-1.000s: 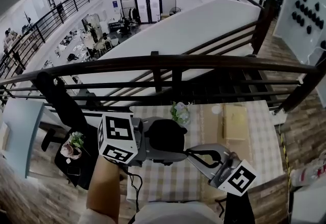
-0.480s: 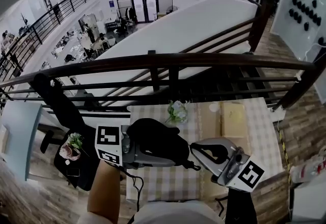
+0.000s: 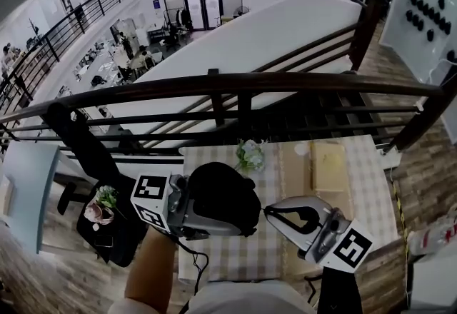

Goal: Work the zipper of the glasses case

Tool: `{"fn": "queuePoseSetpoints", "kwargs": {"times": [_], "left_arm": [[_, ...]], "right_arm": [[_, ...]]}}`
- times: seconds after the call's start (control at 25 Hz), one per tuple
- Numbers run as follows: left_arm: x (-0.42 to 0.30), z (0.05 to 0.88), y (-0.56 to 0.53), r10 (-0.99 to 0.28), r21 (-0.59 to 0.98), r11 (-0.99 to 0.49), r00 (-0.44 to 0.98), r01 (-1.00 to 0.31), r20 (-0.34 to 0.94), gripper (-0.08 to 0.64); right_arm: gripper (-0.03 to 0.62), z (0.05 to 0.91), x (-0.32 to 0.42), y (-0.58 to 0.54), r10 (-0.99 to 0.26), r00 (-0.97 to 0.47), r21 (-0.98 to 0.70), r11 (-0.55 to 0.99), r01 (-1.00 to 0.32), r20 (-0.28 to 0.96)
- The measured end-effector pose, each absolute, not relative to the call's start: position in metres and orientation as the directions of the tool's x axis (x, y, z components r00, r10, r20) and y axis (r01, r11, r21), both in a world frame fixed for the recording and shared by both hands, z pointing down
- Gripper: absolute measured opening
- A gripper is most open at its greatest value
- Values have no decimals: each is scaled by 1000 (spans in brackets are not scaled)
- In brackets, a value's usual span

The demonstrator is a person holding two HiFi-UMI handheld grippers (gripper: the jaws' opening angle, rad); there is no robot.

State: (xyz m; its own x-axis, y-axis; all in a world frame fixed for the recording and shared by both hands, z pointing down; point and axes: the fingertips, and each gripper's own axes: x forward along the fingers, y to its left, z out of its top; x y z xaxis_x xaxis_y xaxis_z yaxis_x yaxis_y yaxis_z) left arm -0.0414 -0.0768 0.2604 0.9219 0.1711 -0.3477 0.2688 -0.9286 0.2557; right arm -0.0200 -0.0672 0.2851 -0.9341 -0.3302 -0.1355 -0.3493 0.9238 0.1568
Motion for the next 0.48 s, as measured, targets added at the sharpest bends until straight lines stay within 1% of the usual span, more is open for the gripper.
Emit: {"fn": "queuePoseSetpoints", "kwargs": {"times": [0.08, 0.16, 0.32, 0.36, 0.48], "left_arm": [[-39, 263, -78, 188, 301, -909, 927, 290, -325, 327], [-34, 269, -78, 199, 323, -903, 943, 282, -267, 319], [-30, 279, -78, 206, 350, -897, 955, 272, -213, 307], [-27, 283, -75, 219, 351, -896, 959, 271, -182, 305], [-10, 305, -60, 293, 338, -898, 956, 282, -18, 301]], "right_arm": [[29, 280, -18, -67, -326, -931, 141, 926, -350, -165], [29, 272, -13, -67, -333, -920, 126, 924, -362, -205], [28, 271, -14, -68, -326, -926, 153, 922, -356, -192], [29, 272, -16, -68, -322, -927, 151, 924, -352, -190], [29, 272, -18, -69, -324, -926, 136, 926, -352, -194]]}}
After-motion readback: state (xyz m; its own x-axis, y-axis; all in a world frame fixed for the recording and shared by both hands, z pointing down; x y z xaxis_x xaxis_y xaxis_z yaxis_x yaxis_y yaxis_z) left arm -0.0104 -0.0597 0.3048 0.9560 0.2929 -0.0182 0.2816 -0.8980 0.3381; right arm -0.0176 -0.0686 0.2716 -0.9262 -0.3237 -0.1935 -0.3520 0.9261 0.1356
